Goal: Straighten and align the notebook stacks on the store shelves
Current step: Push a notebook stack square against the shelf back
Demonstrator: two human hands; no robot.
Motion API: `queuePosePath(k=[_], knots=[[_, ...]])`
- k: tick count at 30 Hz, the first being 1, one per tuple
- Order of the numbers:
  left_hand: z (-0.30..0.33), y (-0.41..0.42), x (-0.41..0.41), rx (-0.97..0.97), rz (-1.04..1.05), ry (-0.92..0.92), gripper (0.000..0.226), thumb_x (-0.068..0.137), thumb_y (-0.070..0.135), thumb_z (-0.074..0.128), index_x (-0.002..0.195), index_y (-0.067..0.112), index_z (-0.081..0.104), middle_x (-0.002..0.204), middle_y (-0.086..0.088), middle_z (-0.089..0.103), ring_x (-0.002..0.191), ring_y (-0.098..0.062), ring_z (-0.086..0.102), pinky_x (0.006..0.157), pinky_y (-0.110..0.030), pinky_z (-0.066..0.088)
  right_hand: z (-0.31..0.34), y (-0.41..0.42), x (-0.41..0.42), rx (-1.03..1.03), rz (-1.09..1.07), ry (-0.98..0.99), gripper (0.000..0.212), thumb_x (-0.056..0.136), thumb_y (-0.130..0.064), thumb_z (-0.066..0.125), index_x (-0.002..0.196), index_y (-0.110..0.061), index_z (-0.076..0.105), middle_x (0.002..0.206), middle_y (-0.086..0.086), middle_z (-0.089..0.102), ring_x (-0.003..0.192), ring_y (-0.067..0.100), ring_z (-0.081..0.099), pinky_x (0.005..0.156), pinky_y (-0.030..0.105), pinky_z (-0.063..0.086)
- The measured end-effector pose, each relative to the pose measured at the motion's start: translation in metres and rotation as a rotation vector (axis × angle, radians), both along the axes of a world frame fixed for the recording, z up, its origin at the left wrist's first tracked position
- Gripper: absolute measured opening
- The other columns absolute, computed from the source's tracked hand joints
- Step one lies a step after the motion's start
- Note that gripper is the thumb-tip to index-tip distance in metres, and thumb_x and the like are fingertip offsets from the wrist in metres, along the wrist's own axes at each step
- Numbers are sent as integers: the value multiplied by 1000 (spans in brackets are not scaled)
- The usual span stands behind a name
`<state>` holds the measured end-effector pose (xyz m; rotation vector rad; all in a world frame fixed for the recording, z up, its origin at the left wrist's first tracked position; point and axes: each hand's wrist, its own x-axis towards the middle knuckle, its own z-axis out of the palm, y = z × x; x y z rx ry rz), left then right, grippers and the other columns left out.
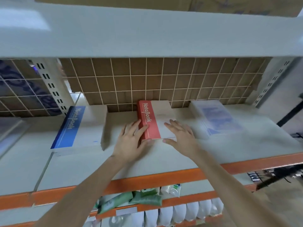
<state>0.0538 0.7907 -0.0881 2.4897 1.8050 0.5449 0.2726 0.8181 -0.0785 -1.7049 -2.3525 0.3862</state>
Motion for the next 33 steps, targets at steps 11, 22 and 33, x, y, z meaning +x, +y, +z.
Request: queuePosePath(k=[11, 22, 33], knots=[[-9, -10, 8, 5, 108, -68, 93, 80, 73, -5, 144, 19, 35, 148, 0, 38, 142, -16, 23, 117, -36, 4, -24, 3, 21, 166, -96, 305, 57, 86, -45, 62, 137, -23, 48, 148, -4, 40, 141, 12, 24, 116, 37, 5], [-11, -6, 8, 57, 124, -146, 52, 96, 46, 42, 140, 18, 42, 145, 0, 43, 141, -17, 25, 116, -37, 2, -35, -1, 21, 196, -111, 491, 47, 90, -35, 60, 133, -18, 53, 145, -4, 43, 140, 15, 28, 116, 46, 9], [-16, -4, 10, 90, 150, -262, 49, 93, 38, 52, 139, 21, 45, 144, 2, 44, 141, -13, 26, 115, -32, -2, -38, 2, 20, 132, -112, 543, 41, 95, -30, 53, 134, -19, 48, 149, -9, 37, 138, 17, 32, 115, 38, 4]])
